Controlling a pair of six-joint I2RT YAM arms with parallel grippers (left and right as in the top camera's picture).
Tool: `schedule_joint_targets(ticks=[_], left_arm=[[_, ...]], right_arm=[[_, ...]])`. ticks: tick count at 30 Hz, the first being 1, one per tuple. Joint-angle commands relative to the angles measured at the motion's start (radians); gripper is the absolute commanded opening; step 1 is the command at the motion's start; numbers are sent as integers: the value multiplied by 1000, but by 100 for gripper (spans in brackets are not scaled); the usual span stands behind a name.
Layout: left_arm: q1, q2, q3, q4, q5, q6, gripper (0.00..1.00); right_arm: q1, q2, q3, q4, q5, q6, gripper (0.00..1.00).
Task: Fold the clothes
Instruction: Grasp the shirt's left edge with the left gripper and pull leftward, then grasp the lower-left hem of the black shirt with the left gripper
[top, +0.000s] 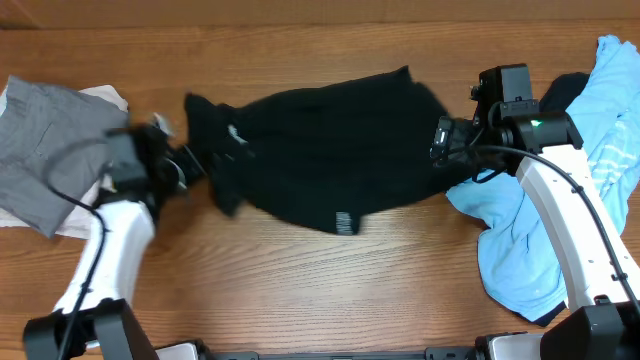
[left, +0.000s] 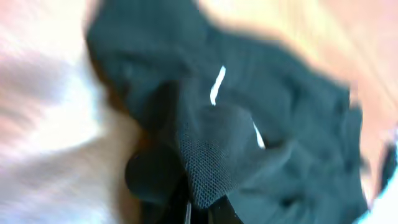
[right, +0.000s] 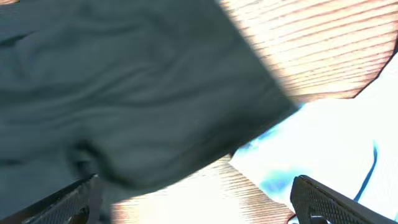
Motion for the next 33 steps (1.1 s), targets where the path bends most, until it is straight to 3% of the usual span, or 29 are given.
schedule_joint_targets(ticks=[1, 2, 3, 4, 10, 14, 19, 24, 26, 33], left_arm=[[50, -20, 153, -3, -148, 98, 9], [51, -20, 179, -14, -148, 98, 31], [51, -20, 201, -36, -143, 98, 78], [50, -20, 211, -55, -140, 98, 100], [6, -9, 223, -350, -137, 92, 100], [-55, 17, 217, -406, -67, 63, 100], [-174, 86, 217, -338, 39, 39, 100], [-299, 218, 217, -232, 38, -135, 100], [-344, 299, 218, -152, 32, -206, 95], [-362, 398, 218, -85, -2, -282, 87]], right_arm=[[-6, -8, 8, 0, -13, 5, 100], [-6, -8, 8, -1, -13, 5, 100], [-6, -8, 8, -3, -13, 5, 100], [-6, -8, 8, -3, -13, 4, 100], [-6, -7, 8, -6, -12, 4, 100], [-6, -7, 8, -6, -13, 4, 100], [-6, -7, 6, -6, -13, 4, 100], [-6, -7, 5, -10, -13, 3, 100], [-6, -7, 3, -11, -12, 0, 100], [-6, 0, 0, -17, -12, 0, 100]])
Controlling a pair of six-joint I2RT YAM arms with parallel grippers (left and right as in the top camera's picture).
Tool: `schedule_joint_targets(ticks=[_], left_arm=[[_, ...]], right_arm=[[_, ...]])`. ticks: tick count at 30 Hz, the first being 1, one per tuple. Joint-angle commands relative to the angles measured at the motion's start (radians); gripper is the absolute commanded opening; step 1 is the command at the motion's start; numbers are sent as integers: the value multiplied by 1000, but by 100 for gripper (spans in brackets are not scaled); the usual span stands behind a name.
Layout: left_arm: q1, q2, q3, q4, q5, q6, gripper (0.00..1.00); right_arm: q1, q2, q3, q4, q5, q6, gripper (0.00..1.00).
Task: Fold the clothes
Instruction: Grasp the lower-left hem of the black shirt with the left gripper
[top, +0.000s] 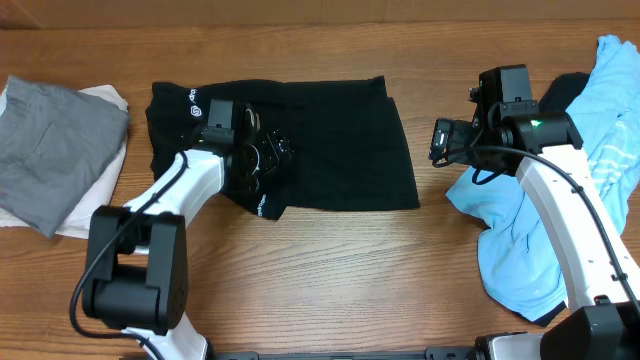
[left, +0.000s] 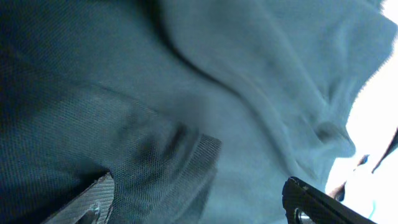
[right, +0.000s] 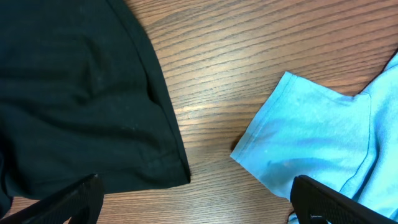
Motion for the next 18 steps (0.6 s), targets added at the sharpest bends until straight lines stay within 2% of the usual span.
schedule_joint_targets(ticks=[1, 5, 7, 8, 9, 11, 14, 15, 16, 17, 18], left_arm=[[2, 21, 0, 10, -33, -62, 87], [0, 21, 0, 3, -86, -70, 83], [0, 21, 0, -2, -86, -69, 72], [0, 22, 0, -3, -87, -69, 60], [0, 23, 0, -4, -90, -69, 54], [0, 26, -1, -4, -101, -76, 45], [-7, 26, -1, -14, -138, -108, 37], [-8, 26, -1, -13, -138, -110, 38], [-9, 26, -1, -14, -138, -110, 44], [-9, 27, -1, -14, -138, -110, 57], [-9, 26, -1, -16, -138, -110, 65]], right_arm=[[-6, 0, 0, 0, -5, 0, 100], [-6, 0, 0, 7, -5, 1, 100], [-6, 0, 0, 6, -5, 1, 100], [-6, 0, 0, 6, -5, 1, 100], [-6, 0, 0, 6, -5, 1, 100], [-6, 0, 0, 6, -5, 1, 100], [-6, 0, 0, 5, -5, 1, 100], [-6, 0, 0, 5, -5, 1, 100], [-6, 0, 0, 5, -5, 1, 100], [-6, 0, 0, 6, -5, 1, 100], [-6, 0, 0, 6, -5, 1, 100]])
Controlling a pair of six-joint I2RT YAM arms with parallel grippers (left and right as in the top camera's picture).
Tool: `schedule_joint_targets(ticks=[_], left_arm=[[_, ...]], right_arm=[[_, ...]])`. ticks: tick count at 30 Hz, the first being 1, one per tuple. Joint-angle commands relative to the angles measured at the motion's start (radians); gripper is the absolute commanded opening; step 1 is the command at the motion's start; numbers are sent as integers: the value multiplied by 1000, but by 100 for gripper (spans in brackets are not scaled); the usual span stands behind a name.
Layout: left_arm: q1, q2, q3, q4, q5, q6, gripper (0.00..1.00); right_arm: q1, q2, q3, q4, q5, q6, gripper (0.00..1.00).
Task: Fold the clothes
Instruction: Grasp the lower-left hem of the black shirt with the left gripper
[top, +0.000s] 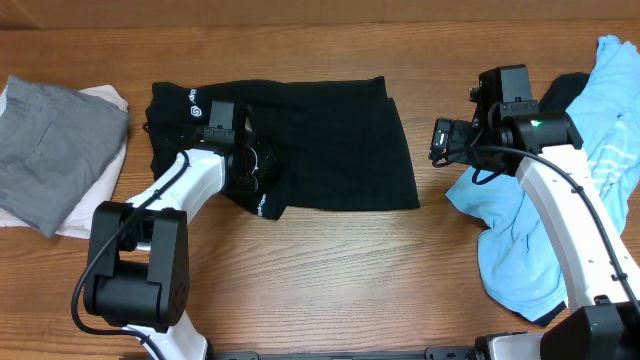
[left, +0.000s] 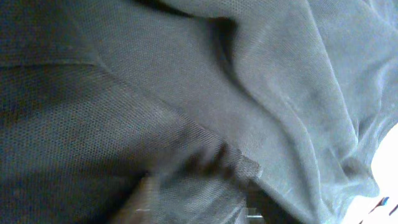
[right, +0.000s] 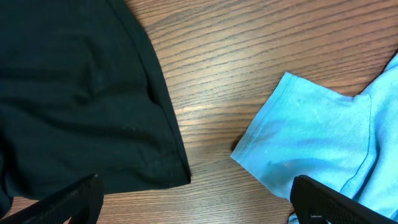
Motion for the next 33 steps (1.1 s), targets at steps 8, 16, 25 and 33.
schedule_joint_targets(ticks=[8, 16, 25, 33], left_arm=[[-8, 26, -1, -74, -130, -151, 65], [-13, 38, -1, -63, -130, -151, 38], [-12, 37, 23, -39, -40, -93, 4], [1, -3, 124, -278, -3, 119, 22]], right_arm=[[-6, 0, 0, 5, -5, 0, 100], [-6, 0, 0, 5, -5, 0, 100], [-6, 0, 0, 5, -5, 0, 100], [-6, 0, 0, -6, -5, 0, 100]])
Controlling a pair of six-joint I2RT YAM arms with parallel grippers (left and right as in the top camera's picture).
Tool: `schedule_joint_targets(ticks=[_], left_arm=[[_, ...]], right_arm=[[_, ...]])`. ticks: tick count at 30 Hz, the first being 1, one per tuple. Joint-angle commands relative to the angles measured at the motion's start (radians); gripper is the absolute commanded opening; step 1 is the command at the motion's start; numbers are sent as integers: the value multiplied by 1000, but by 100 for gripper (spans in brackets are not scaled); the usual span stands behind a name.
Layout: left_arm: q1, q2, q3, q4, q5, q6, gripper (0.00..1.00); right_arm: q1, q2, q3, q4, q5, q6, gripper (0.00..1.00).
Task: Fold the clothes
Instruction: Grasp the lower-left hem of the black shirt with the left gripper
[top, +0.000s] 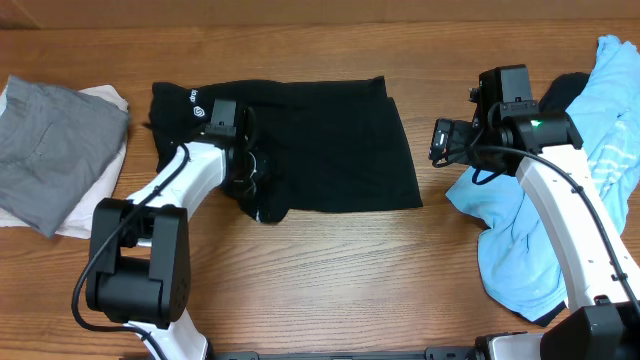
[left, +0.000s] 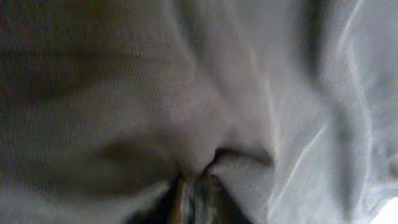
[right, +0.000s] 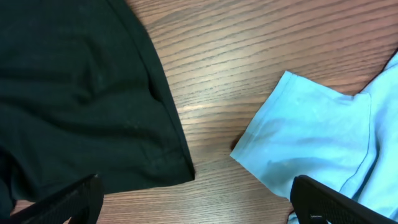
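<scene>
Black shorts lie spread flat across the middle of the table, waistband with a white logo at the left. My left gripper is pressed down on their lower left part. In the left wrist view a fold of the dark mesh bunches into the left gripper, which is shut on it. My right gripper hovers open just past the shorts' right edge. In the right wrist view the right gripper holds nothing, with bare wood between its fingers.
A folded grey garment lies on a white one at the far left. A crumpled light-blue shirt fills the right side, its sleeve close to my right gripper. A dark garment peeks out behind it.
My left gripper has shut on a fold of the shorts' lower left part, which is now bunched up. The shorts' lower right corner has shifted slightly right. The right arm has not moved.
At first the shorts were rumpled and stretched between both grippers, the left one far to the left. Then they lay flat, the right gripper open beside them and the left open over their lower left. It was then down on the fabric, and now pinches it.
</scene>
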Motion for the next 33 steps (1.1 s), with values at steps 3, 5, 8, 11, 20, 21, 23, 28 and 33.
schedule_joint_targets(ticks=[3, 5, 8, 11, 20, 21, 23, 28, 33], left_arm=[[11, -36, 95, -159, 8, 161, 10], [12, -47, 106, -204, -27, 163, 4], [12, -54, 106, -241, -68, 163, 4], [11, -53, 105, -257, -96, 163, 4], [11, -65, 105, -455, -165, 135, 4], [11, -74, 105, -500, -224, 124, 4], [11, -98, 105, -574, -333, 86, 4], [11, -184, 105, -667, -403, 68, 4], [11, -224, 104, -740, -421, 69, 4]], right_arm=[[-6, 0, 0, -1, -5, 0, 100], [-6, 0, 0, -2, -5, 0, 100], [-6, 0, 0, -6, -5, 0, 100], [-6, 0, 0, -9, -5, 0, 100], [-6, 0, 0, -35, -5, 0, 100], [-6, 0, 0, -51, -6, 5, 100], [-6, 0, -1, -82, -29, 8, 100], [-2, 18, -2, -153, -130, 8, 100], [11, 23, -50, -144, -192, 8, 100]])
